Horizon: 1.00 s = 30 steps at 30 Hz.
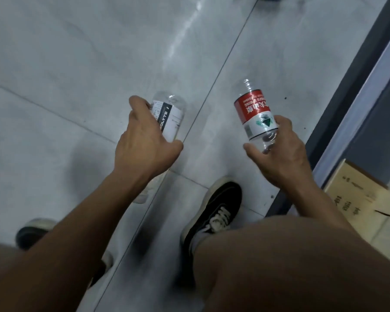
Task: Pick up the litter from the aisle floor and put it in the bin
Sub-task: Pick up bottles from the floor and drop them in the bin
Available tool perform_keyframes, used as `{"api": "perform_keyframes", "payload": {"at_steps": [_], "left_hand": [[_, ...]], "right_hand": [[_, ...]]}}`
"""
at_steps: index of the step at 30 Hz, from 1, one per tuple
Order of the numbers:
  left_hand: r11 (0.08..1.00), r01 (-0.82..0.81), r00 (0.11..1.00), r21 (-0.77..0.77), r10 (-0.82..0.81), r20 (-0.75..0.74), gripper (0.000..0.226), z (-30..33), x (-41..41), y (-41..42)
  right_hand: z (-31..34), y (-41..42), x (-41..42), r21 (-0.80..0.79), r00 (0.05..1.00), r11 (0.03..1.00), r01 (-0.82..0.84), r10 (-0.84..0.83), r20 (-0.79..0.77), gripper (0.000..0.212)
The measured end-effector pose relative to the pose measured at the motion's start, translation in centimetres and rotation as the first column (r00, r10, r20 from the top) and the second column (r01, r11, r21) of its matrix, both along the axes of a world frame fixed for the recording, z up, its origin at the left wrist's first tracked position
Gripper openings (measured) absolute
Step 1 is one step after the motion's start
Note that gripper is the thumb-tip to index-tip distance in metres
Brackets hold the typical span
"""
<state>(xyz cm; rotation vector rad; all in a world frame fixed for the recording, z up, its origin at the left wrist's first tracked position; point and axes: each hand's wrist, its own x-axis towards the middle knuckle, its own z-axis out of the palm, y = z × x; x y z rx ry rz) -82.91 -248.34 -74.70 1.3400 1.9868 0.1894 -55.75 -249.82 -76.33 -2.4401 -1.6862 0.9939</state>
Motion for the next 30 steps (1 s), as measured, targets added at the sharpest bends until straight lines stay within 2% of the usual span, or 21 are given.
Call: {"api": "perform_keyframes", "payload": {"at_steps": [3,8,16,20,25,30], "left_hand": [[1.0,0.0,0.999,-0.016,0.0,-0.039,0.062,6.9,-2.5,-1.1],[1.0,0.001,0.993,-0.017,-0.003,-0.117,0.068,19.6,-5.6,-2.8],[0.999,-0.033,0.989,0.031,0.037,-0.143,0.079,42.4,-10.0,-4.5],[0.998,-0.039,0.992,0.048,0.045,-0.12,0.076,52.6,-13.7,-5.7],[0.995,-0.068,0.994,0.072,0.074,-0.08,0.077,62.3,-19.1,-7.6],[0.977,-0.14,0.984,0.159,0.156,-0.088,0.074,68.7,-25.7,-10.3]], "right_hand": [[6.6,-0.3,-0.6,-0.045,0.999,0.998,-0.047,0.047,0.011,0.084],[19.6,-0.8,-2.8,0.002,1.0,1.0,-0.028,0.028,-0.006,0.083],[42.8,-3.9,-10.7,0.004,0.992,0.999,-0.033,0.033,-0.121,0.076],[53.1,-5.2,-15.5,0.033,0.983,0.995,-0.09,0.094,-0.158,0.068],[62.9,-6.1,-21.8,0.103,0.959,0.974,-0.202,0.218,-0.181,0.064],[69.1,-6.5,-28.8,0.162,0.939,0.95,-0.266,0.293,-0.181,0.06]]}}
